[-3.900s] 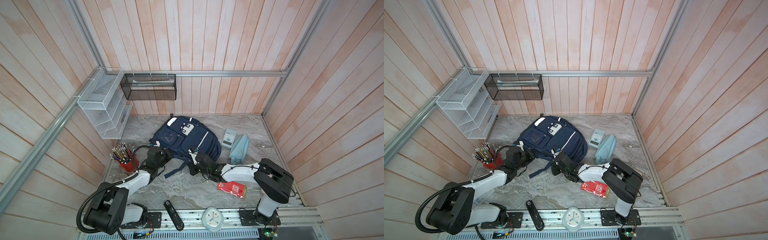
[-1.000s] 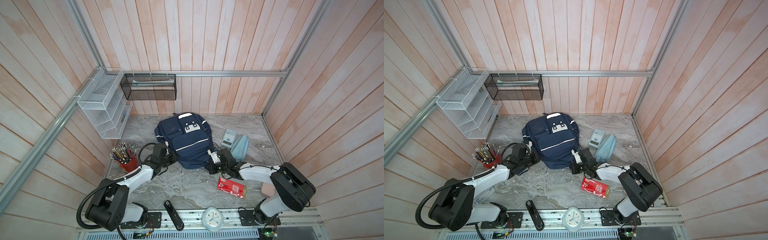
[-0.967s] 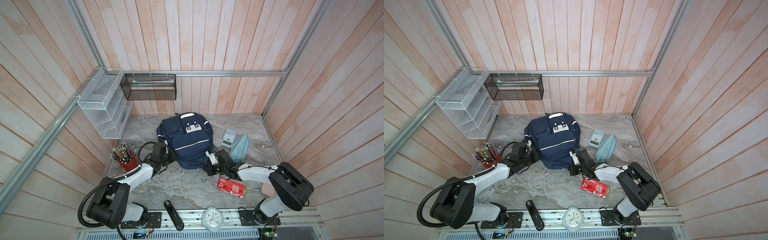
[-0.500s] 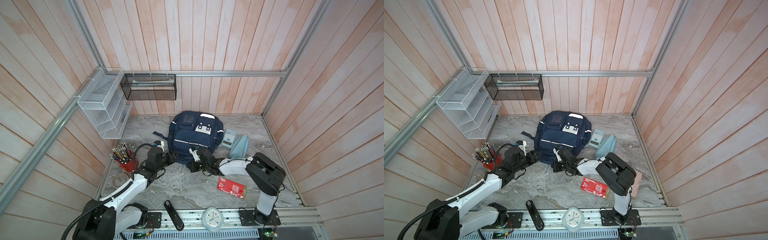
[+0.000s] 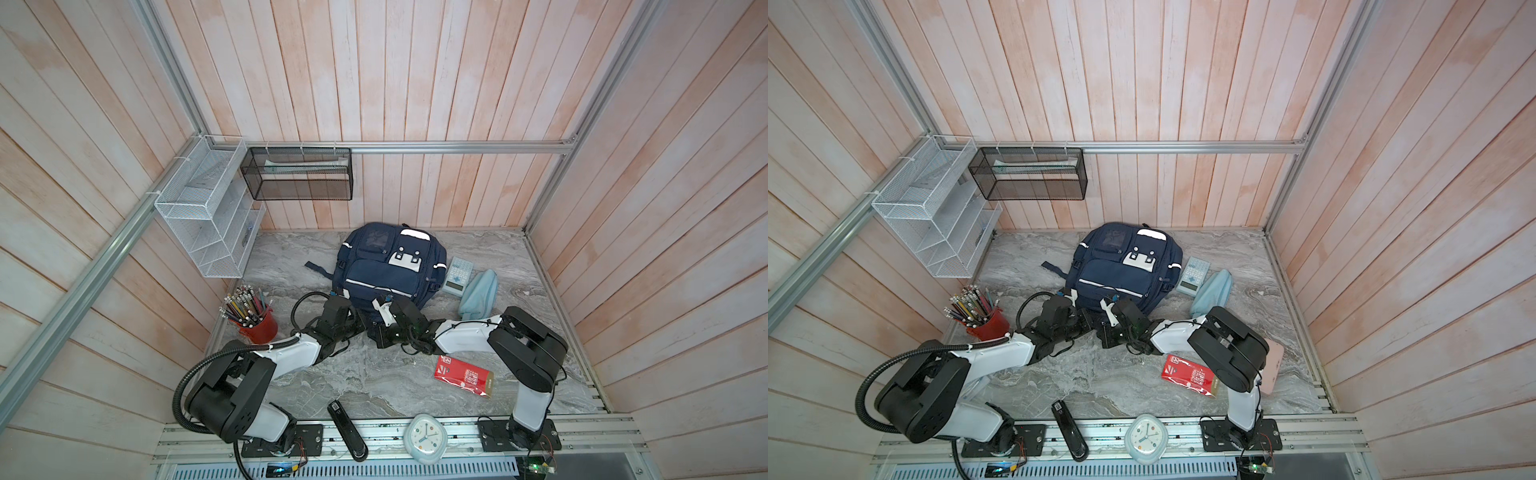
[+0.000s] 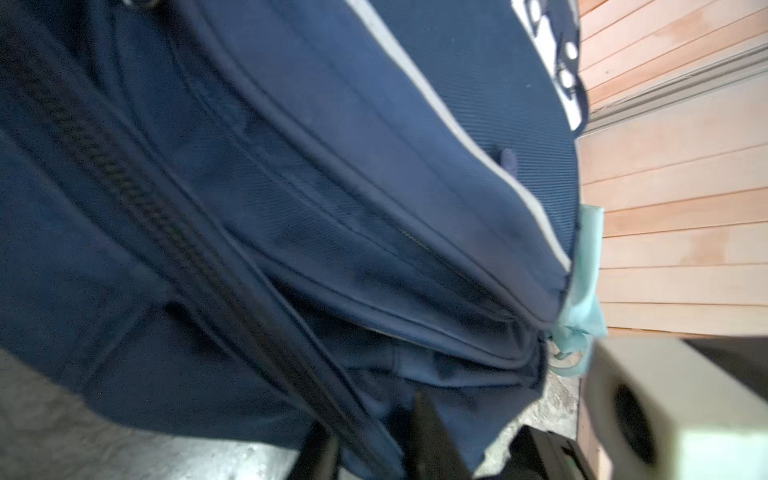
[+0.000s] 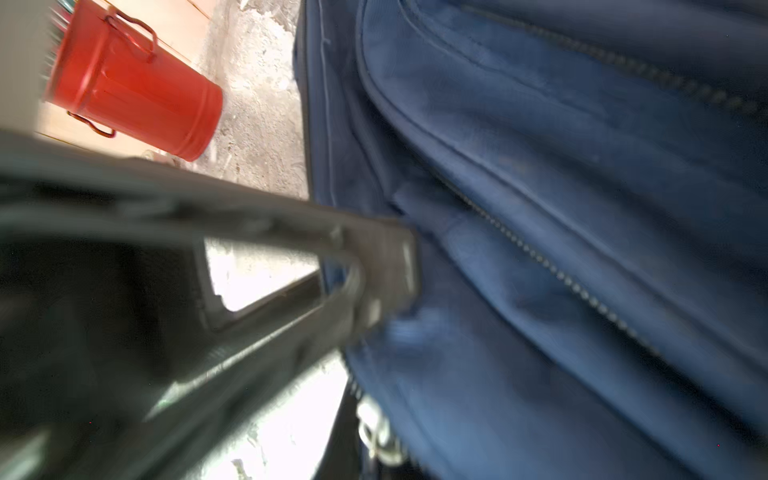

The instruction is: Pack the student bag

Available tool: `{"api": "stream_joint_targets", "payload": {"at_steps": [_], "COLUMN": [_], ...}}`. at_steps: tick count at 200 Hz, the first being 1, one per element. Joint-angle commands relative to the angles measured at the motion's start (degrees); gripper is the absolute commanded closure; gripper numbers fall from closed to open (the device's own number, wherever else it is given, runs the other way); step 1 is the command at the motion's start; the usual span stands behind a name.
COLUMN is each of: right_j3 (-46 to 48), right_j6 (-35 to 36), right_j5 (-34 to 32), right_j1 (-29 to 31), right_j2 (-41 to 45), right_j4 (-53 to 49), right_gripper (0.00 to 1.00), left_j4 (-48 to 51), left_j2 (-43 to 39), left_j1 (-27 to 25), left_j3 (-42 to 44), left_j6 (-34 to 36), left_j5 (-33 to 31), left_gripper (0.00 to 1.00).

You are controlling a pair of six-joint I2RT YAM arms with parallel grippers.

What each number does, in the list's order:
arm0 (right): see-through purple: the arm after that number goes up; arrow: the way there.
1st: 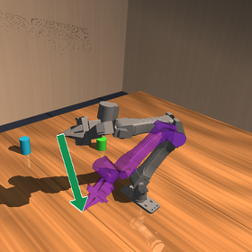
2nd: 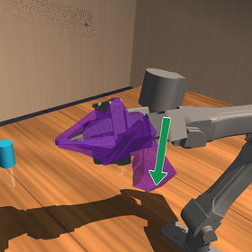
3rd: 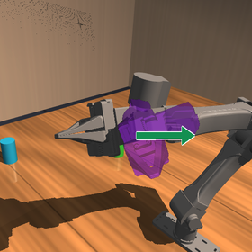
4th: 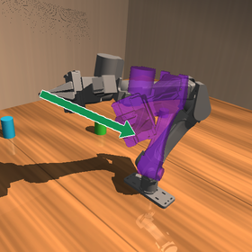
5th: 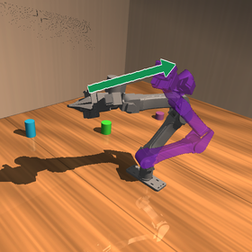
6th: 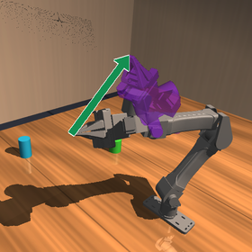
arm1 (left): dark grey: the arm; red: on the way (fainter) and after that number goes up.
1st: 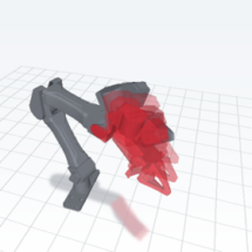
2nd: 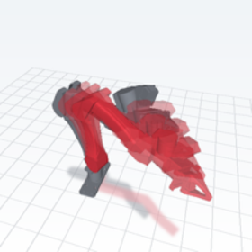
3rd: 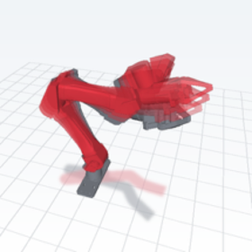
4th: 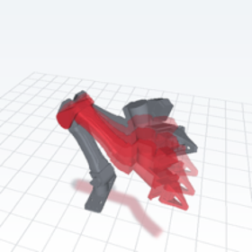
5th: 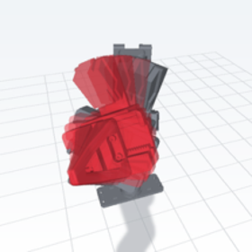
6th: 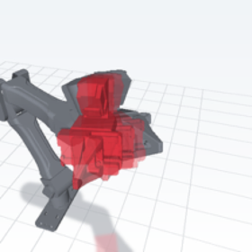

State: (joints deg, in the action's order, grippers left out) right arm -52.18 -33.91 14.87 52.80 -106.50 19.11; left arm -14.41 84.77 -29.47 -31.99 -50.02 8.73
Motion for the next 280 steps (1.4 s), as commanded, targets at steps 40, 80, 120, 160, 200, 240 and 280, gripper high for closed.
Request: {"api": "stream_joint_targets", "payload": {"at_steps": [40, 80, 120, 160, 200, 240, 280], "right_j3": [7.6, 13.3, 13.8, 12.1, 6.7, 4.1, 6.1], "right_j6": [2.4, 5.2, 9.0, 9.8, 11.2, 12.5, 14.3], "right_j5": [0.6, 2.4, 1.7, -0.8, -7.3, -11.2, 0.7], "right_j1": [-5.1, -13.8, -22.1, -28.8, -31.7, -33.0, -32.4], "right_j2": [6.9, 10.8, 12.0, 11.1, 6.9, 5.8, 9.8], "right_j4": [-5.4, -8.3, -12.7, -12.9, -13.9, -14.6, -10.1], "right_gripper": [1.0, 1.0, 1.0, 1.0, 1.0, 1.0, 0.63], "left_j4": [5.8, 11.7, 13.6, 14.5, 16.6, 19.1, 17.5], "left_j2": [-9.9, -17.6, -20.0, -21.5, -23.5, -26.3, -24.8], "left_j1": [5.0, 7.5, 8.8, 8.9, 9.1, 9.6, 9.5], "left_j3": [1.6, 3.0, 3.8, 3.7, 3.5, 3.6, 3.2], "left_j6": [5.3, 8.0, 8.5, 8.3, 8.5, 9.3, 8.4], "left_j5": [-1.5, -2.1, -1.0, 0.7, 1.5, 0.5, 4.0], "left_gripper": [1.0, 1.0, 1.0, 1.0, 1.0, 1.0, 1.0]}}
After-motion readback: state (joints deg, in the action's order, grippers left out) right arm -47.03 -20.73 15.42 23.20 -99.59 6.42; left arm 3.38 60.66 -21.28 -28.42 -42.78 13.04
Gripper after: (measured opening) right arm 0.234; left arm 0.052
